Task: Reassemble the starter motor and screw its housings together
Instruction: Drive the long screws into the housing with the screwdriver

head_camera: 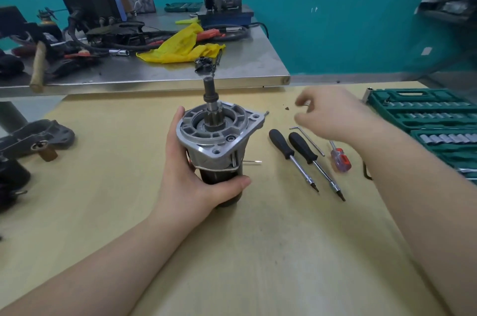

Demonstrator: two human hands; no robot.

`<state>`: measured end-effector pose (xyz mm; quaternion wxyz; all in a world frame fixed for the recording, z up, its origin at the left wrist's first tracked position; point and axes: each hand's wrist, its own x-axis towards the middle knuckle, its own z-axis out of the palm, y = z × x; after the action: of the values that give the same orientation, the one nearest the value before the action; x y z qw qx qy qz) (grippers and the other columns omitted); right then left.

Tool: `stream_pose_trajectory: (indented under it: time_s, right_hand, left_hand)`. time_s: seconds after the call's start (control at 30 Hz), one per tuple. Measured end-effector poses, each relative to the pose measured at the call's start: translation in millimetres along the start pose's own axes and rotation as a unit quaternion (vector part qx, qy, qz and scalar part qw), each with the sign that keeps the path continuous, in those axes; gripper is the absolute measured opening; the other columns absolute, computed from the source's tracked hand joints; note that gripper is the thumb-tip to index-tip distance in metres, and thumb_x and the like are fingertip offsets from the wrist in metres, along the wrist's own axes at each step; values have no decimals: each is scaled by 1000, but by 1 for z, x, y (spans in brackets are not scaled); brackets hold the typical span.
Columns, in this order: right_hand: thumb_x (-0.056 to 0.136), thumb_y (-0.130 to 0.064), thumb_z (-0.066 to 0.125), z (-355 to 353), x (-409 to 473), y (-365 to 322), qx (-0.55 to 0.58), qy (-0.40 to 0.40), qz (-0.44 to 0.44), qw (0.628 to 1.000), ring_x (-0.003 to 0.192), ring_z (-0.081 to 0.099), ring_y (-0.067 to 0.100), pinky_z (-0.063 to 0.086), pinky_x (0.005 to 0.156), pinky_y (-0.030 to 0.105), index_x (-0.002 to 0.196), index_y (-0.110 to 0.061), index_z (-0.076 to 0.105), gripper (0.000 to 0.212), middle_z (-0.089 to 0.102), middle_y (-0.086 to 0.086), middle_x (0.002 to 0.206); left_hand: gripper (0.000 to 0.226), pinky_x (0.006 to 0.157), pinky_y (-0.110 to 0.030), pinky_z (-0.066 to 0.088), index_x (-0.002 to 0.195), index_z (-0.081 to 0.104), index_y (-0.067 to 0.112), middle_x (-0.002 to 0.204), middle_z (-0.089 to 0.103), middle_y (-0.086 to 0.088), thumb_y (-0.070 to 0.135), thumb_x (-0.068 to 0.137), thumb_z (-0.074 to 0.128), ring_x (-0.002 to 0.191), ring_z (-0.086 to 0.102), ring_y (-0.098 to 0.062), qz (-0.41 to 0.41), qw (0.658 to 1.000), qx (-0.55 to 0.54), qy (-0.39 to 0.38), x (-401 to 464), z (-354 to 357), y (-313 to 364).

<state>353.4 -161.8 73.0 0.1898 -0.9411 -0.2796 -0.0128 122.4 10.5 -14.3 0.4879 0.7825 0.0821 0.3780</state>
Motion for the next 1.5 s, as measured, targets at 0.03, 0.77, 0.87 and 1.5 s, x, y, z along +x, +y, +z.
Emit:
stream_pose_trajectory:
  time_s: [0.03,0.77,0.87,1.5]
  right_hand:
    - [90,-36,66,9,2,5,-51,-56,25,997,96,65,22,46,70,32,132,-36,61,43,68,-4,110]
    - [99,-10,69,-75,-77,-74,512,247,-241,786,79,78,28,67,64,40,139,-21,52,45,73,-3,88]
    - [101,-9,68,-78,-86,-82,527,260,-256,767,81,78,26,68,65,42,141,-17,49,45,72,-8,89]
    - [100,0,66,-60,-106,-103,526,173,-309,773,73,77,30,66,64,38,138,-26,46,50,69,9,91]
  left_hand:
    - [139,112,-6,36,160,15,54,163,42,21,49,52,101,148,42,7,4,1000,2,-1,-1,0,0]
    - [143,109,-6,38,160,14,61,160,44,17,52,49,103,147,48,-1,32,999,23,-4,-3,0,-9]
    - [143,110,-5,38,159,14,62,160,45,19,51,48,104,146,48,0,32,999,23,-5,-3,0,-9]
    - [141,110,-6,37,159,16,61,161,46,14,49,50,104,148,48,-5,33,999,13,-12,-2,-1,-9]
